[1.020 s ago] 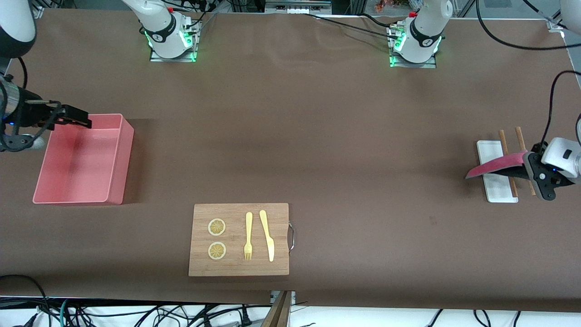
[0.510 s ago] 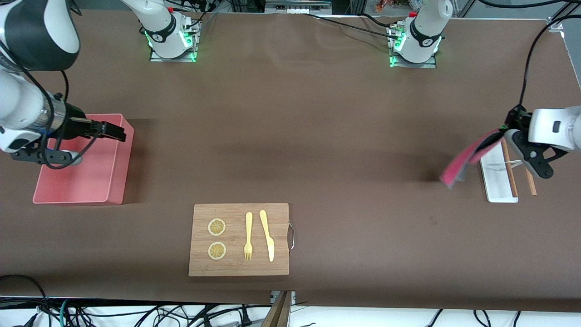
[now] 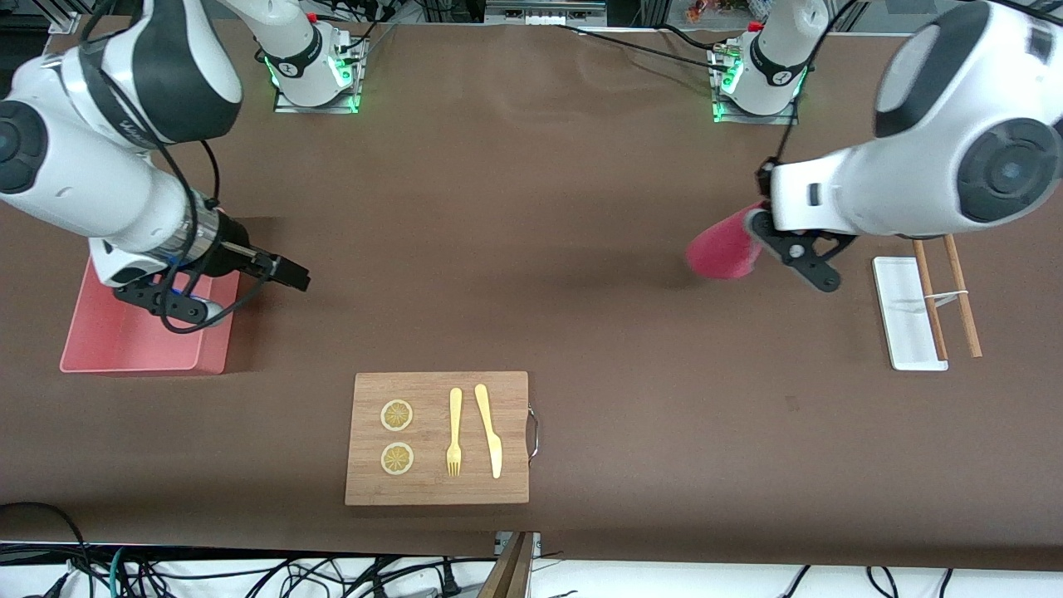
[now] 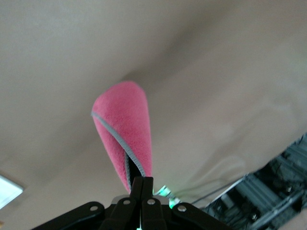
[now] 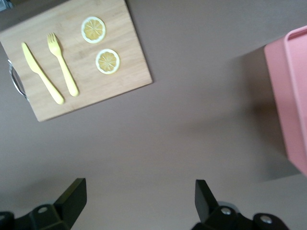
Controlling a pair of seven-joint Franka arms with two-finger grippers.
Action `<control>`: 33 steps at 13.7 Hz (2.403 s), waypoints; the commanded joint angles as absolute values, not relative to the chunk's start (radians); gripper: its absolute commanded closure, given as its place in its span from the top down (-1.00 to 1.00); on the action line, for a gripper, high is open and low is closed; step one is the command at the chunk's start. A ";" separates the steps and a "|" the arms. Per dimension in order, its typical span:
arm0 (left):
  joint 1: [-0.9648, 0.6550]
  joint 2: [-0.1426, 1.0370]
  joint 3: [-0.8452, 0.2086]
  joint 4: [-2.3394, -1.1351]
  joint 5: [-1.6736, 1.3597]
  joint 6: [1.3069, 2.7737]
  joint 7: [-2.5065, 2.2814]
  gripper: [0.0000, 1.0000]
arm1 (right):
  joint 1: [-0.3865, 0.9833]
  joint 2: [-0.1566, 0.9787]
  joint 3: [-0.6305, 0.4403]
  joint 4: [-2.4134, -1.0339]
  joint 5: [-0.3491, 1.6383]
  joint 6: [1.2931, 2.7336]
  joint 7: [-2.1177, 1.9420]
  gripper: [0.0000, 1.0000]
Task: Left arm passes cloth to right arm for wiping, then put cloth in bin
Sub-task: 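Carry the cloth to mid-table with the left gripper while the right gripper approaches, then grasp the hanging cloth edge with the right gripper below the left gripper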
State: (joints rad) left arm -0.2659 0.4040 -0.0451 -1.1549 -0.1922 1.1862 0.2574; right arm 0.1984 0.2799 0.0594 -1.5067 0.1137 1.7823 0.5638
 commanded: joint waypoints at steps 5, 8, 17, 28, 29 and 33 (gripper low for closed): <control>-0.299 0.445 -0.026 -1.106 -0.553 1.302 0.354 -1.00 | 0.308 0.339 0.052 -1.489 0.178 1.972 0.793 1.00; -0.313 0.480 -0.028 -1.114 -0.684 1.308 0.579 -1.00 | 0.360 0.379 0.052 -1.489 0.178 2.055 0.909 1.00; -0.430 0.489 -0.041 -1.101 -0.725 1.638 0.761 -1.00 | 0.453 0.460 0.052 -1.489 0.186 2.155 1.103 1.00; -0.414 0.422 -0.041 -1.103 -0.790 1.644 0.788 -1.00 | 0.468 0.577 0.083 -1.489 0.189 2.264 1.118 1.00; -0.411 0.419 -0.040 -1.103 -0.793 1.640 0.793 -1.00 | 0.471 0.578 0.090 -1.489 0.218 2.264 1.120 1.00; -0.405 0.416 -0.040 -1.103 -0.793 1.634 0.795 -1.00 | 0.479 0.577 0.103 -1.485 0.320 2.264 1.126 1.00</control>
